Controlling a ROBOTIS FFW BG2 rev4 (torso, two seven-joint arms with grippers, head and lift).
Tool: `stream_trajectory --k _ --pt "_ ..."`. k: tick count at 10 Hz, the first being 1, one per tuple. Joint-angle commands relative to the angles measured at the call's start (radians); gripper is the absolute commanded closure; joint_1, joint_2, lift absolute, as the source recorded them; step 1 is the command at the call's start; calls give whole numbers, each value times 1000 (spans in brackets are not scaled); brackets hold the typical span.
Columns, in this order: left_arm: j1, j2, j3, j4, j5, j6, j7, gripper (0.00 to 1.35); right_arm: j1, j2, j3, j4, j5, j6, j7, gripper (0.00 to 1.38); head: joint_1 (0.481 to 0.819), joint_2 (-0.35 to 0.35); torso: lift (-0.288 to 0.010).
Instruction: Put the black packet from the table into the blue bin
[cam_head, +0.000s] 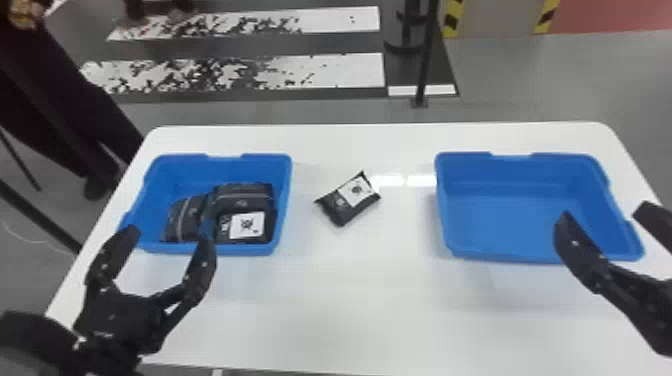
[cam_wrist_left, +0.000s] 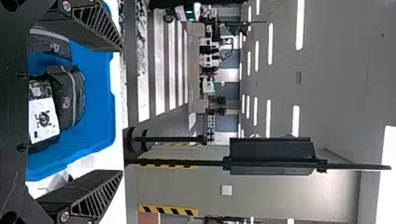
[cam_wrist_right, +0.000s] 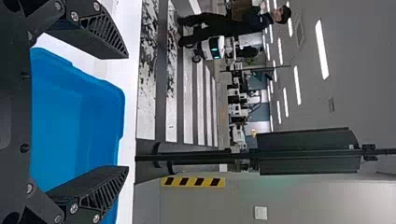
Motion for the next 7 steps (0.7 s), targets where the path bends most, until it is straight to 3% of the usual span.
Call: stream_trajectory --k 1,4,7 --pt "-62 -3 -41 54 -28 33 -5 90 0 -1 0 0 -2 1 0 173 695 79 -110" --pt "-261 66 -245 228 -16 55 -8 96 0 -2 0 0 -4 -2 0 173 695 0 -110" --pt "-501 44 -283 430 -120 84 -38 90 0 -2 0 5 -14 1 0 173 695 -117 -110"
